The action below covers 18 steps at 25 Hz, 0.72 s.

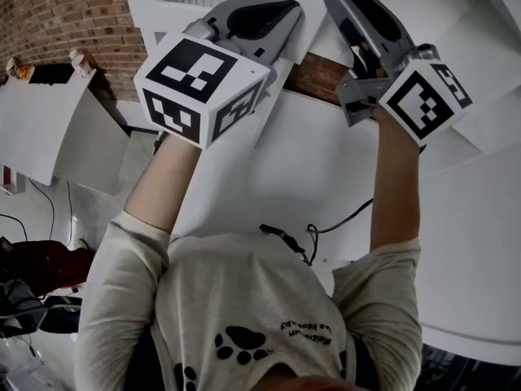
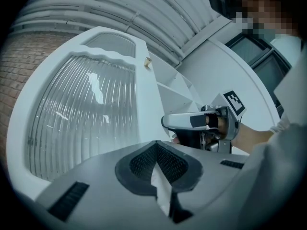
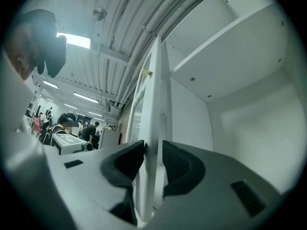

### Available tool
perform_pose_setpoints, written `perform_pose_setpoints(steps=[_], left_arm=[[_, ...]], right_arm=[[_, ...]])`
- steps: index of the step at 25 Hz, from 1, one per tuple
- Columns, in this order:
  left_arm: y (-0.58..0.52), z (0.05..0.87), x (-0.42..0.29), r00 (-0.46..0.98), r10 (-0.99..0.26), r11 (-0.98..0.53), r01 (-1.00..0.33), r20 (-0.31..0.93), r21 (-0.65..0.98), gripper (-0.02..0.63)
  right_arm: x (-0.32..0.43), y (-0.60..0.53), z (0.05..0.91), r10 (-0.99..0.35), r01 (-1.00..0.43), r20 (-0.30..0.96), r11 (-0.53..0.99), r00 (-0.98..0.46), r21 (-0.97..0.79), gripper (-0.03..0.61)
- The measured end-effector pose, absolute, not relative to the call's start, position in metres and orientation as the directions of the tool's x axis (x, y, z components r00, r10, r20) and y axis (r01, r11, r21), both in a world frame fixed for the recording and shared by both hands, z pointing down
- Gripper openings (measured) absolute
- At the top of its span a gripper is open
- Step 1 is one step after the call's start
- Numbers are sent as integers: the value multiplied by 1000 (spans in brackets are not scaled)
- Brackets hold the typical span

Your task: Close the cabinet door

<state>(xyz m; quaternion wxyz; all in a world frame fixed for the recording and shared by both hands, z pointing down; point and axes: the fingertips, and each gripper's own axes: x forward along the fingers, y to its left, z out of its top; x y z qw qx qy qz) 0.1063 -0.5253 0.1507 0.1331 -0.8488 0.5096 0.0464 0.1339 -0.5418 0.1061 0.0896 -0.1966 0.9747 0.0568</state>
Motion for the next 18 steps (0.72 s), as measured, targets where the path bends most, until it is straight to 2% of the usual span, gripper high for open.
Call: perform_pose_setpoints(steps=[18], left_arm=[[-550, 143, 105, 498, -848, -472, -865, -179, -173, 9]], right_arm=[[145, -571, 103, -511, -523, -185, 852, -840, 21, 126]])
